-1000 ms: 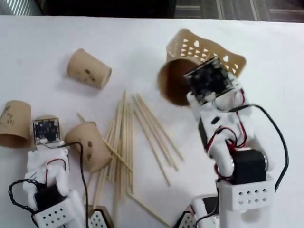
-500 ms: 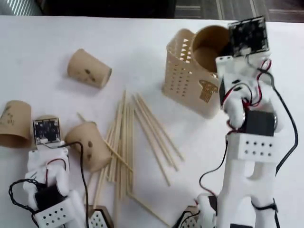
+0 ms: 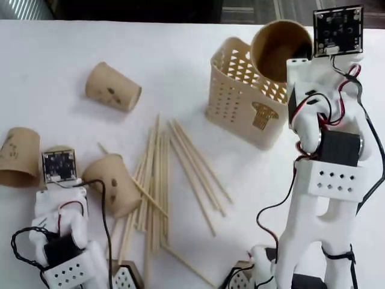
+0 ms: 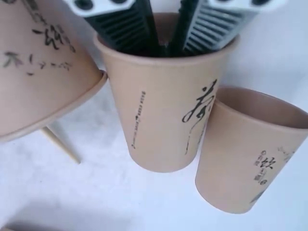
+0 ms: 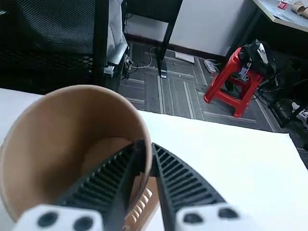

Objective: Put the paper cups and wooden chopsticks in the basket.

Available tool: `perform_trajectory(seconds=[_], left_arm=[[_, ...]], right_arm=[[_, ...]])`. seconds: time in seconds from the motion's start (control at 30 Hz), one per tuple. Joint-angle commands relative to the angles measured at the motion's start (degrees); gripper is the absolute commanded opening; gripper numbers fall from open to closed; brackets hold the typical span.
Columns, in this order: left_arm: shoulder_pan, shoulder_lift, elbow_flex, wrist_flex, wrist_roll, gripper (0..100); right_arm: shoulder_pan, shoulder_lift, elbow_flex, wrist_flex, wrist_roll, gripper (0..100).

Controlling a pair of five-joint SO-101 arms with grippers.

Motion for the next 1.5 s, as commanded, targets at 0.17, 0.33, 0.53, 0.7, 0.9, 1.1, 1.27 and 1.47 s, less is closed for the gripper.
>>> perform_trajectory(seconds=[0.17, 0.33, 0.53, 0.7, 0.9, 1.1, 1.27, 1.47], left_arm=[[0.57, -0.48, -0.62, -1.14, -0.09, 2], [0.57, -0.48, -0.62, -1.14, -0.09, 2], [0.57, -0.48, -0.62, -1.14, -0.09, 2], [0.57, -0.48, -0.97, -1.05, 0.00, 2], [4.79, -0.48, -6.24, 1.05, 0.00, 2], [6.81, -0.48, -16.53, 5.45, -3.43, 2], [6.81, -0.48, -20.57, 8.53, -13.10, 2], [6.55, -0.48, -27.25, 16.35, -15.47, 8]], right_arm=[[0.57, 4.62, -0.88, 2.15, -0.62, 1.9], [0.57, 8.31, -1.23, 4.97, -0.70, 2.4], [1.45, 8.84, -1.49, 6.46, -5.10, 17.5], [1.19, 8.75, -10.81, 13.05, -5.01, 21.4], [-3.74, 8.75, -22.95, 29.67, -1.05, 17.7], [-12.18, 8.84, -23.21, 41.71, 2.29, 17.9], [-17.98, 8.75, -19.96, 47.25, 2.29, 18.0], [-24.40, 8.75, -9.05, 46.20, 1.85, 18.0]])
